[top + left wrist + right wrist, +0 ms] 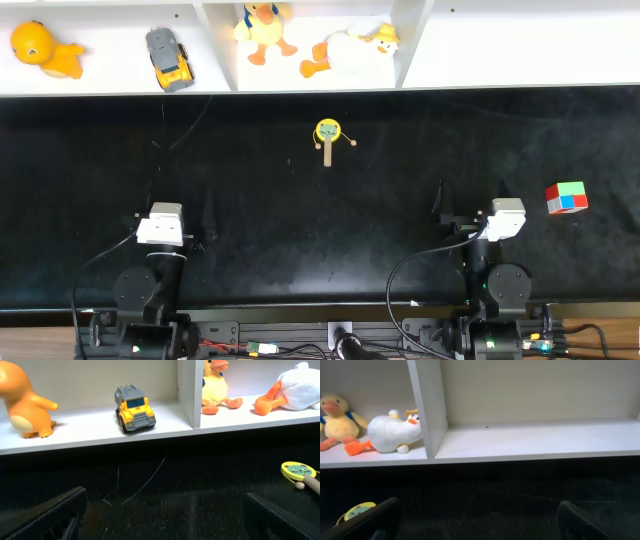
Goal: Store Toys
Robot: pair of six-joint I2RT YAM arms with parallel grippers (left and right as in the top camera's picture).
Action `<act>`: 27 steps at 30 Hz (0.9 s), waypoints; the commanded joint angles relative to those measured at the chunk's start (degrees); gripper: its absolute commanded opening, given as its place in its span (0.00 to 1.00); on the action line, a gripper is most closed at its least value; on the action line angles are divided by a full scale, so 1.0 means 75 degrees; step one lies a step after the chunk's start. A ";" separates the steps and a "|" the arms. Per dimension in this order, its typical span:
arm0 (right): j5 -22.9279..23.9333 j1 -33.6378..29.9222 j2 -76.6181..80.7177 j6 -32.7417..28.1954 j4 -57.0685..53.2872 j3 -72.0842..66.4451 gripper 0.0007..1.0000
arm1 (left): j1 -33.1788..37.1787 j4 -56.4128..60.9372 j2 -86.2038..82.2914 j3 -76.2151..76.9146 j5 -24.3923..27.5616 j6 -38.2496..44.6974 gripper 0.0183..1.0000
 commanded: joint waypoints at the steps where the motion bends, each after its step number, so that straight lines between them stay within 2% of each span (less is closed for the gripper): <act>1: -0.0050 -0.0003 -0.0061 0.0003 0.0035 -0.0096 0.99 | 0.0035 0.0006 -0.0076 -0.0041 -0.0085 0.0093 1.00; 10: -0.0050 -0.0003 -0.0064 0.0003 0.0035 -0.0096 1.00 | 0.0035 0.0006 -0.0076 -0.0041 -0.0087 0.0093 1.00; 14: 0.0207 0.0032 -0.0064 -0.0318 0.0052 -0.0096 1.00 | 0.0035 0.0006 -0.0076 -0.0041 -0.0085 0.0096 1.00; 15: 0.0615 0.0061 -0.0061 -0.0306 0.0073 -0.0093 0.99 | 0.0035 0.0006 -0.0076 -0.0041 -0.0087 0.0093 1.00; 17: 0.1035 0.0152 -0.0058 -0.0093 0.0111 -0.0087 1.00 | 0.0035 0.0006 -0.0076 -0.0041 -0.0085 0.0096 1.00; 20: 0.2063 0.0621 0.0251 0.0915 -0.0032 0.0061 1.00 | 0.0035 0.0006 -0.0076 -0.0041 -0.0085 0.0093 1.00; 27: 0.3998 0.2672 0.2503 0.2815 -0.1862 0.1778 1.00 | 0.0035 0.0006 -0.0076 -0.0041 -0.0085 0.0096 1.00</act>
